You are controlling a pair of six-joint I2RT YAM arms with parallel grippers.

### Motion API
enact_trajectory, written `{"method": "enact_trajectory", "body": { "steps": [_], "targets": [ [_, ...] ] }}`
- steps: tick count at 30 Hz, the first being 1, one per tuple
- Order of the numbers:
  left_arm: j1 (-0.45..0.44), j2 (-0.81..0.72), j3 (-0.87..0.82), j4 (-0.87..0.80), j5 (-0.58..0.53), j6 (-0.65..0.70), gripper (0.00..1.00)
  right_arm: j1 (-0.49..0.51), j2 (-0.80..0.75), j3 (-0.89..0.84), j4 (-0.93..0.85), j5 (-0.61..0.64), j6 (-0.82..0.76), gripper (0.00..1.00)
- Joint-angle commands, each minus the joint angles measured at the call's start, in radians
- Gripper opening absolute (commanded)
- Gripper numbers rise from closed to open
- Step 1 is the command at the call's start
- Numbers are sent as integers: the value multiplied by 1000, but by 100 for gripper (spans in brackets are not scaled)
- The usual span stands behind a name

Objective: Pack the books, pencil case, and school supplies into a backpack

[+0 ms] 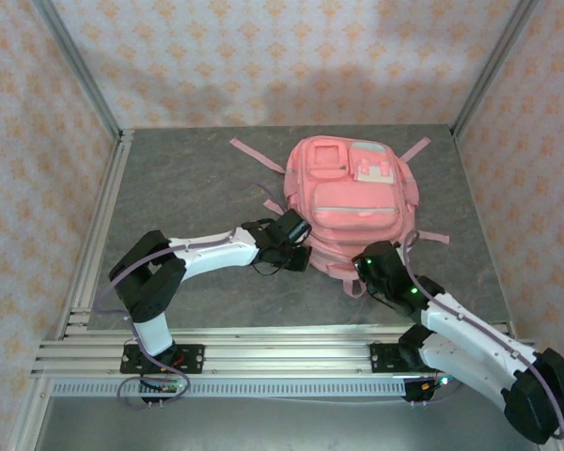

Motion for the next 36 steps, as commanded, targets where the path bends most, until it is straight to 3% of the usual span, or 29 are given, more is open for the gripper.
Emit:
{"method": "enact_trajectory", "body": {
  "steps": [1, 4, 6, 10, 13, 17, 23, 28, 36],
  "targets": [
    [-13, 45, 62, -21, -21, -4, 0, -133, -5, -9, -107, -40, -175, 0],
    [-42, 96, 132, -40, -34, 8, 0, -234, 25, 28, -128, -118, -280, 2],
    [-54, 127, 172, -39, -21, 6, 0, -295, 53, 62, -156, -166, -332, 8],
    [-82, 176, 242, -50, -8, 10, 0, -325, 37, 98, -199, -235, -344, 42],
    [-98, 179, 259, -52, -1, 10, 0, -325, -42, 80, -213, -294, -262, 53],
    [-108, 176, 247, -41, 2, 10, 0, -310, -155, 12, -179, -369, -70, 53],
    [-108, 172, 222, -29, 1, 10, 0, -174, -283, -76, -73, -235, 182, 55],
    [-108, 165, 218, -28, 0, 10, 0, -105, -194, -109, 91, -194, 258, 57],
    [-108, 171, 217, -21, 10, 10, 0, -37, -7, -63, 237, -153, 251, 56]
  ]
}}
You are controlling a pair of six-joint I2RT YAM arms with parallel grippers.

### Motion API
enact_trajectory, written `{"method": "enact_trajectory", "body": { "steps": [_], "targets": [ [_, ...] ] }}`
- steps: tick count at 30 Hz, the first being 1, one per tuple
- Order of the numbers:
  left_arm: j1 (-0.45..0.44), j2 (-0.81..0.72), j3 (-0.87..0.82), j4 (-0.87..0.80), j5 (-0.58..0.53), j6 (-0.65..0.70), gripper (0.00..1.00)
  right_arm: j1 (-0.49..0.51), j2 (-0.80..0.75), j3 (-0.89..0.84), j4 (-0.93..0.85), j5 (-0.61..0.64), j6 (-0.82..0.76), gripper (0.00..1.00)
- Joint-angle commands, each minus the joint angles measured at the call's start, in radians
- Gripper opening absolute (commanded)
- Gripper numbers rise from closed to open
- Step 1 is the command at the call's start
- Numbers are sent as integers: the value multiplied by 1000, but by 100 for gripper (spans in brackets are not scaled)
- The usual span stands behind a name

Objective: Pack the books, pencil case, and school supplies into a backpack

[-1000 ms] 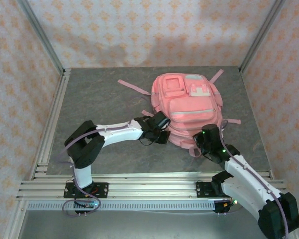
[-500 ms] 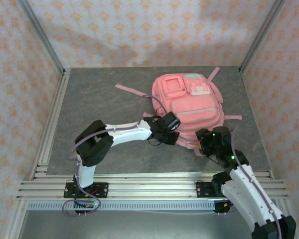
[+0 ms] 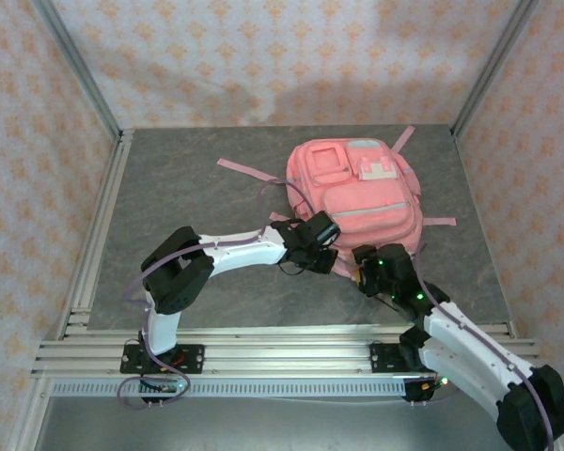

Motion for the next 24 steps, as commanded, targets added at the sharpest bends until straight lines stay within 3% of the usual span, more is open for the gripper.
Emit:
{"method": "enact_trajectory", "body": {
  "steps": [1, 5, 8, 13, 24],
  "targets": [
    [-11, 0, -7, 29, 12, 9, 0, 17, 42, 33, 88, 60, 25, 55],
    [-11, 0, -8, 38, 14, 7, 0, 23, 92, 30, 104, 112, 51, 46],
    [-12, -1, -7, 40, 13, 4, 0, 23, 151, 39, 135, 124, 44, 33],
    [-12, -1, 1, 26, 4, 9, 0, 25, 207, 64, 72, 137, -4, 1],
    [-12, -20, -2, -27, -53, 42, 0, 25, 29, 21, -150, 142, -162, 0]
  ]
}}
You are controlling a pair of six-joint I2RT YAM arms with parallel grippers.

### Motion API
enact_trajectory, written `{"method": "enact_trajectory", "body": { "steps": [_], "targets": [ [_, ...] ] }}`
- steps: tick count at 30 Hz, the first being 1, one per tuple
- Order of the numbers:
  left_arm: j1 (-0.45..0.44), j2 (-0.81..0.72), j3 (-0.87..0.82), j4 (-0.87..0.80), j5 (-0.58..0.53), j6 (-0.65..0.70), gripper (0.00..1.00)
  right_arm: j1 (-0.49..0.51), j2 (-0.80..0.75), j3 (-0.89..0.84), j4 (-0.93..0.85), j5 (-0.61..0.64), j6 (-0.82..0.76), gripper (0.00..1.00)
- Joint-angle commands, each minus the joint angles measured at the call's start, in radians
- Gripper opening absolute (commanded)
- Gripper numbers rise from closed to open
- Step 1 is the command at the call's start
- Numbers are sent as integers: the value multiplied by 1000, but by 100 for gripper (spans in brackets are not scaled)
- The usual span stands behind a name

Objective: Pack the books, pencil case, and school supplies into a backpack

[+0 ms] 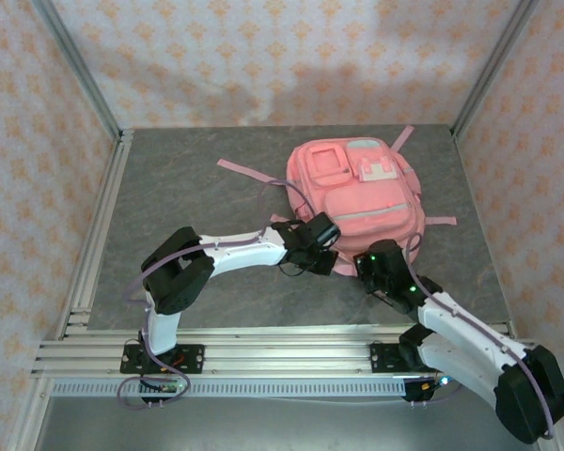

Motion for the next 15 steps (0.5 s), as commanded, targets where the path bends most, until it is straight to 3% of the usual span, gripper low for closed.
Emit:
{"method": "enact_trajectory", "body": {
  "steps": [1, 15],
  "targets": [
    [-5, -20, 5, -35, -51, 40, 0, 4, -51, -11, -142, 36, -106, 0],
    [26, -20, 9, -74, -91, 77, 0, -56, -104, 42, -351, 46, -260, 0]
  ]
}}
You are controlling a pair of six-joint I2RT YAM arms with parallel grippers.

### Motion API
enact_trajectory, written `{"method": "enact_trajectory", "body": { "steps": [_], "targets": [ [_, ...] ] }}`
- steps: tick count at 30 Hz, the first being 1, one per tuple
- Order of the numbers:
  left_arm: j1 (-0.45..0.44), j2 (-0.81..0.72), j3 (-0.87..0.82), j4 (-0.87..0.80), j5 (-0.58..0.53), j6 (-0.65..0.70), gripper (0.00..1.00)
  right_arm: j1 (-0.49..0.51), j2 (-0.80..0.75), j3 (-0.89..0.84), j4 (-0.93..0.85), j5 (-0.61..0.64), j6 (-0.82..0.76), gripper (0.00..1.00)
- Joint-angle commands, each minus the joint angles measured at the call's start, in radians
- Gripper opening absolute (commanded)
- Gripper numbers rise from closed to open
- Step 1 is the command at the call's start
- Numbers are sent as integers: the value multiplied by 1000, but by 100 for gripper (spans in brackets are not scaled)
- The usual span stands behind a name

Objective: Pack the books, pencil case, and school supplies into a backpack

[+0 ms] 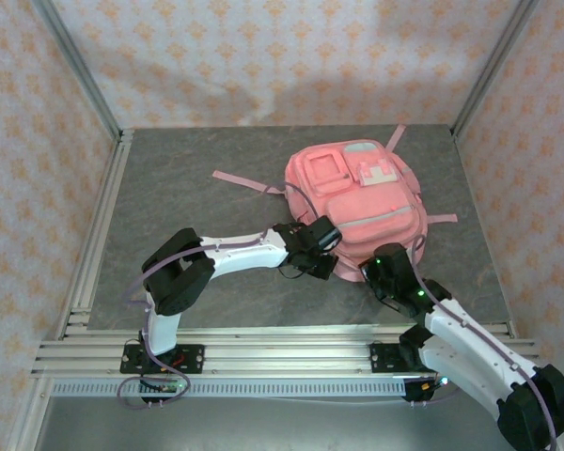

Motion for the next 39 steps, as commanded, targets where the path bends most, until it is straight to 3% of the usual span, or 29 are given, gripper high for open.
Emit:
{"method": "enact_trajectory", "body": {
  "steps": [1, 13, 18, 19, 21, 23, 26, 31, 39],
  "targets": [
    [40, -20, 8, -42, -69, 17, 0, -42, -22, 19, -165, 31, -71, 0],
    [47, -57, -36, -23, -61, 7, 0, -159, -10, 93, -198, -20, -196, 0],
    [47, -58, -50, 18, -6, -27, 0, -193, -4, 139, -214, -65, -237, 1],
    [46, -58, -49, 22, -3, -28, 0, -193, -2, 142, -207, -85, -233, 7],
    [45, -57, -46, 24, -2, -27, 0, -193, -6, 146, -217, -123, -193, 30],
    [45, -59, -42, 22, -2, -24, 0, -193, -29, 141, -234, -160, -133, 43],
    [45, -61, -40, 25, 0, -24, 0, -167, -109, 95, -214, -215, 12, 48],
    [45, -61, -45, 38, 4, -29, 0, -7, -237, 44, -154, -109, 214, 51],
    [44, -72, -67, 57, 8, -40, 0, 138, -114, 23, 55, 11, 393, 60]
  ]
}}
